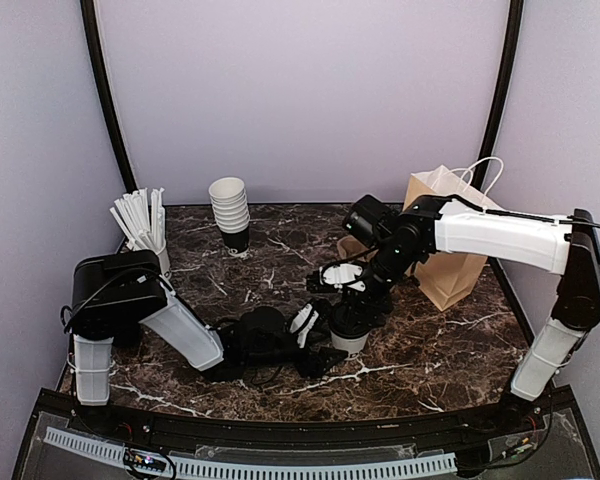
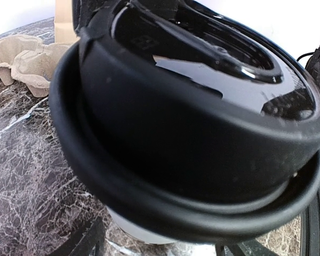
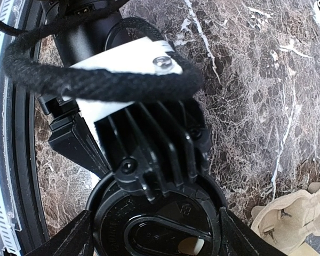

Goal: Pack the takeout coffee

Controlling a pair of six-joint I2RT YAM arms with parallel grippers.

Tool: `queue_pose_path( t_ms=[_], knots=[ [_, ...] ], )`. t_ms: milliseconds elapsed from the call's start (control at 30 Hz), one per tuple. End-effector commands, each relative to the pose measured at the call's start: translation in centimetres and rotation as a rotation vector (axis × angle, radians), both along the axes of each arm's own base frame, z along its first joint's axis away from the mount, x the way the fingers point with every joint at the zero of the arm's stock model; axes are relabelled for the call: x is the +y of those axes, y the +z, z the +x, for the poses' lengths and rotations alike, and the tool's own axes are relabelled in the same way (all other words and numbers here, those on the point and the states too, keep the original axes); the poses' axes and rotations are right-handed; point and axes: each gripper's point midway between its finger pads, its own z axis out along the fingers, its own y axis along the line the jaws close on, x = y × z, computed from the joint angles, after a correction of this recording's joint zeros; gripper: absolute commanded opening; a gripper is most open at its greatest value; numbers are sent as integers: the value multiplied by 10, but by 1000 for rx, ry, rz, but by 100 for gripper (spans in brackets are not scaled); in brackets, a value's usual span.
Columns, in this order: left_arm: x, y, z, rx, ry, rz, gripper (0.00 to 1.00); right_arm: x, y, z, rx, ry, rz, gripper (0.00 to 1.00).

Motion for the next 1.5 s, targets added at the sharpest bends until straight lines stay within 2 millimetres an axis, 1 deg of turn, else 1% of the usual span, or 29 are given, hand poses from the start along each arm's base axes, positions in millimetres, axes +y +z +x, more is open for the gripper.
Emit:
queue_pose_path(
  t_ms=[0, 167, 300, 333, 367, 400, 433, 467, 500, 533, 667, 733, 767, 800, 833, 867, 900, 933, 967, 1000, 1033, 1067, 1100, 1133, 1167, 1267, 1300, 1367, 1467],
  knots=[
    [-1, 11, 3, -16, 9, -36, 73, -7, -10, -6, 25, -10, -69, 78],
    [2, 20, 0, -16, 0, -49, 73, -6, 14, -6, -4, -11, -16, 83],
    [3, 28, -4, -10, -12, -50, 73, -4, 43, -8, -27, -11, 46, 88],
    [4, 28, -5, -5, -14, -44, 73, -4, 50, -10, -26, -7, 64, 89],
    [5, 32, -6, -5, -19, -49, 73, -3, 57, -13, -18, -1, 82, 90],
    [7, 31, -7, 1, -22, -38, 73, -3, 63, -15, -13, 3, 100, 91],
    [8, 36, -9, 0, -27, -44, 74, -2, 68, -17, -10, 6, 114, 93],
    [10, 34, -10, 11, -29, -29, 74, -3, 72, -18, -9, 7, 123, 94],
    [11, 38, -13, 17, -37, -27, 74, -4, 75, -18, -12, 1, 130, 95],
    [14, 38, -15, 29, -41, -21, 74, -6, 79, -16, -18, -10, 144, 94],
    [26, 60, -23, 69, -41, -23, 73, -18, 92, 10, -35, -153, 251, 89],
    [37, 74, -13, 86, 53, -11, 71, -30, 94, 26, -50, -257, 313, 86],
    [44, 82, -11, 97, 76, -4, 71, -37, 93, 33, -54, -304, 338, 84],
    [46, 99, -5, 103, 104, -34, 70, -46, 91, 37, -54, -356, 360, 83],
    [50, 99, -1, 121, 122, -20, 70, -53, 90, 40, -40, -400, 387, 82],
    [49, 112, 4, 144, 146, -49, 69, -58, 88, 42, -9, -444, 414, 80],
    [56, 107, 13, 182, 181, -24, 68, -61, 85, 40, 46, -471, 438, 78],
    [54, 115, 19, 243, 203, -57, 66, -63, 81, 37, 102, -490, 449, 75],
    [60, 112, 30, 292, 234, -56, 65, -66, 73, 33, 154, -507, 447, 74],
    [56, 112, 30, 373, 224, -82, 63, -67, 65, 28, 203, -518, 442, 72],
    [57, 115, 38, 405, 232, -106, 59, -68, 58, 23, 251, -529, 442, 70],
    [54, 113, 35, 465, 212, -123, 57, -68, 52, 19, 289, -534, 443, 68],
    [53, 116, 39, 483, 211, -140, 55, -69, 46, 16, 318, -539, 440, 66],
    [50, 113, 37, 519, 197, -143, 54, -69, 42, 14, 345, -548, 442, 64],
    [48, 115, 37, 530, 192, -152, 52, -70, 39, 13, 370, -554, 447, 62],
    [42, 109, 32, 594, 169, -151, 49, -73, 32, 14, 422, -573, 461, 54],
    [39, 110, 32, 608, 163, -153, 48, -73, 30, 12, 444, -573, 460, 53],
    [34, 102, 27, 648, 132, -141, 46, -71, 24, 9, 499, -570, 460, 53],
    [32, 98, 26, 669, 128, -139, 44, -69, 16, 7, 552, -570, 450, 55]
  ],
)
